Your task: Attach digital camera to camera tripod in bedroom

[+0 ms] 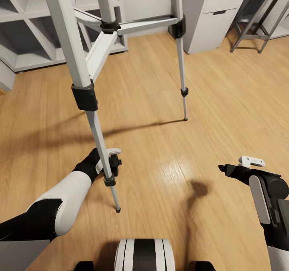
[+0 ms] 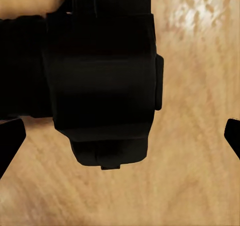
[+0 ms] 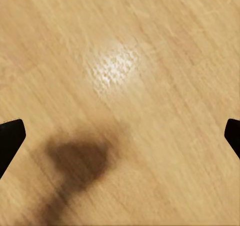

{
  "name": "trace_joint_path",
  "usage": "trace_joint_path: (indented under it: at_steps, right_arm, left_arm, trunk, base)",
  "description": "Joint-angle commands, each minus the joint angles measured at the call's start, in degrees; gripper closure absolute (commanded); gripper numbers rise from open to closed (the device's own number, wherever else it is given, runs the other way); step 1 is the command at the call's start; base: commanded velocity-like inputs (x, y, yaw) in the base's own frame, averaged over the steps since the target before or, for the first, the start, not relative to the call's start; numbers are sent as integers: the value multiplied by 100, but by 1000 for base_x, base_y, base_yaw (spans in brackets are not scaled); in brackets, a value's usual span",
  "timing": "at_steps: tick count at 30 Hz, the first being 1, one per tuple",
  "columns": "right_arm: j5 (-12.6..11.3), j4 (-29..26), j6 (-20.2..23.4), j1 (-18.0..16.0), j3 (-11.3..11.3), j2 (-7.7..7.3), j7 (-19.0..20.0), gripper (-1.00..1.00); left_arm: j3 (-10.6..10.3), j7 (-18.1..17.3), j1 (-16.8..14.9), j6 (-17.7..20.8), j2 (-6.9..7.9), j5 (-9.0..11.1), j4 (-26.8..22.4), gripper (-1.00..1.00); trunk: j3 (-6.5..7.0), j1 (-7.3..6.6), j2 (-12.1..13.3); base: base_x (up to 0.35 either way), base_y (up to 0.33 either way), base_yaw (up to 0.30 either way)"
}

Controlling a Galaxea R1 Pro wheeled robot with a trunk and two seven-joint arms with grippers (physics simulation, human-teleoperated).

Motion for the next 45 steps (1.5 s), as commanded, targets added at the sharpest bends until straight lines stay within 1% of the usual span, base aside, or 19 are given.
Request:
trace_joint_path:
  at_steps: [1, 2, 21, 26, 45]
  right_arm:
    - [-60, -5, 20, -3, 1, -2, -55, -100]
    - [-60, -5, 20, -3, 1, -2, -55, -100]
    - [-60, -5, 20, -3, 0, -4, -55, -100]
    - [-60, -5, 20, -3, 0, -6, -55, -100]
    - [-60, -5, 20, -3, 0, -11, -55, -100]
  left_arm:
    - [36, 52, 0, 21, -6, 60, -9, -100]
    - [36, 52, 0, 21, -6, 60, -9, -100]
    - [36, 82, 11, 12, -8, 52, -9, -100]
    - [36, 84, 11, 11, -7, 52, -9, -100]
    - [36, 103, 33, 2, -6, 33, -9, -100]
  trunk:
    - [-26, 1, -3]
    - [-48, 4, -4]
    - [-48, 4, -4]
    - [-159, 17, -11]
    - [-159, 17, -11]
  base:
    - [0, 0, 0]
    - [0, 0, 0]
    - [0, 0, 0]
    - [0, 0, 0]
    - [0, 0, 0]
